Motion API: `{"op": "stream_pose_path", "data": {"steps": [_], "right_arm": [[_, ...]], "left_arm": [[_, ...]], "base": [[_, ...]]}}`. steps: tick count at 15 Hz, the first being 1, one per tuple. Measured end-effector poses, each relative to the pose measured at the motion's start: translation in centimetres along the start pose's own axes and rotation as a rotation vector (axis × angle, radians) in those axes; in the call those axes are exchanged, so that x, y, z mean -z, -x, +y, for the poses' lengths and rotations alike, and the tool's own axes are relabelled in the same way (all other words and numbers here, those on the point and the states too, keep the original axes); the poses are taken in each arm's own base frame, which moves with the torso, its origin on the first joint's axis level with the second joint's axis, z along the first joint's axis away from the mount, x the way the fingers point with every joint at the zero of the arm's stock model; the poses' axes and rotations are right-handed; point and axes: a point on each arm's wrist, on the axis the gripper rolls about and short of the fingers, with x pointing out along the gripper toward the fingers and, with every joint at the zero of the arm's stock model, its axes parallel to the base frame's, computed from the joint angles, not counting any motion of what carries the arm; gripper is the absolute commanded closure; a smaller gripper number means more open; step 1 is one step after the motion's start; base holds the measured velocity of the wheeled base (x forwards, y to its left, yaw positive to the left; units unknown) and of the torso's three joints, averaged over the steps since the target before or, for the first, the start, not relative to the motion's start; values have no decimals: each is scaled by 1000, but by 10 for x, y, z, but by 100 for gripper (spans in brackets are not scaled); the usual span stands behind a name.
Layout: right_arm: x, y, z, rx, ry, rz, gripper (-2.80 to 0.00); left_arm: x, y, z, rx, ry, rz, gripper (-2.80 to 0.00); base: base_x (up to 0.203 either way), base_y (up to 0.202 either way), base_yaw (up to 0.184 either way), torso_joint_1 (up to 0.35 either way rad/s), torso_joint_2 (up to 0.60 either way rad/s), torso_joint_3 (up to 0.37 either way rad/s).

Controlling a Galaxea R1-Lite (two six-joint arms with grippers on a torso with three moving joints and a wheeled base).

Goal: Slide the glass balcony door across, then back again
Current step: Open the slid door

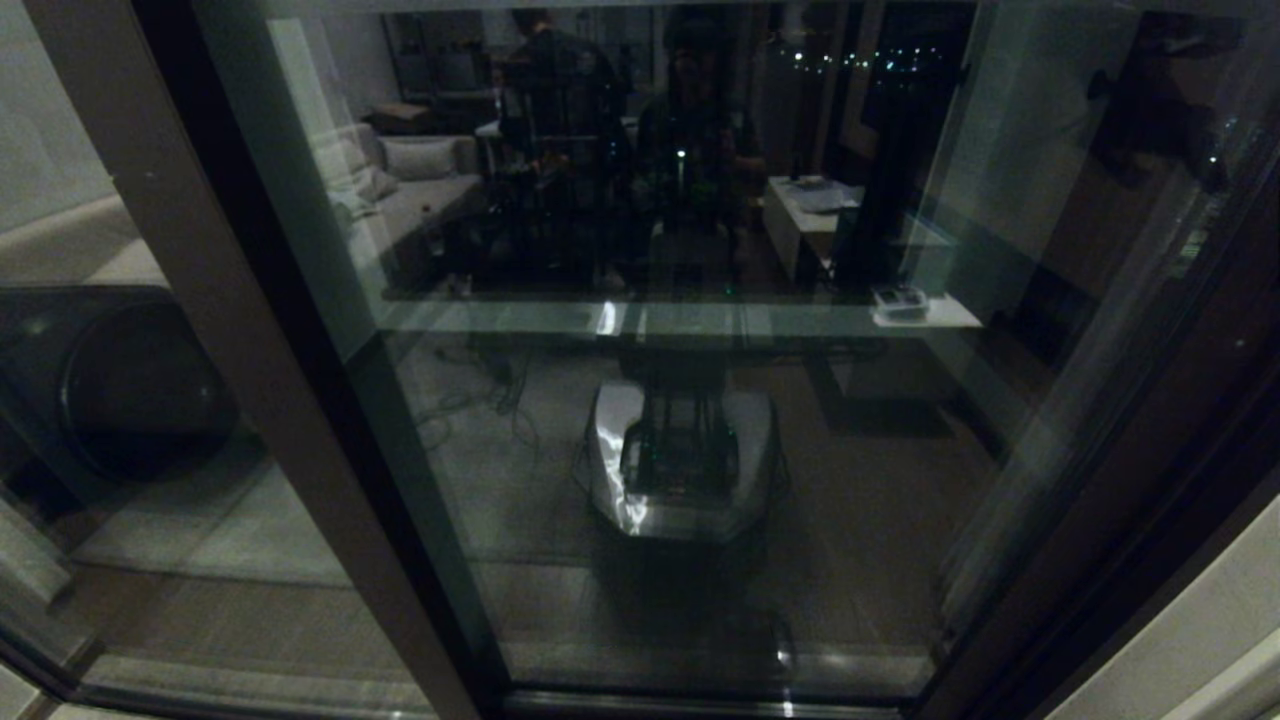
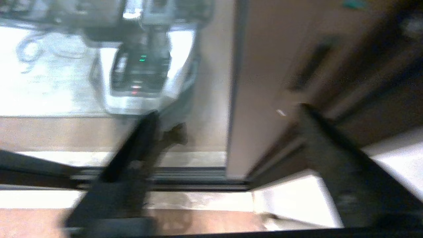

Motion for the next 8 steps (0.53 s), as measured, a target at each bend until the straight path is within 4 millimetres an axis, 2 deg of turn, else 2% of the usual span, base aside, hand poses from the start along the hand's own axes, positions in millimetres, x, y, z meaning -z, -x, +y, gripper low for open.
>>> {"op": "stream_pose_path", "data": {"steps": [4, 8], "right_arm": [[1, 27, -2, 184, 35, 2, 0], [-2, 32, -4, 300, 40, 10, 0]], "left_arm": [[0, 0, 0, 0, 0, 0, 0], [0, 0, 0, 0, 0, 0, 0]], "base": [[0, 0, 0, 0, 0, 0], [0, 0, 0, 0, 0, 0]]}}
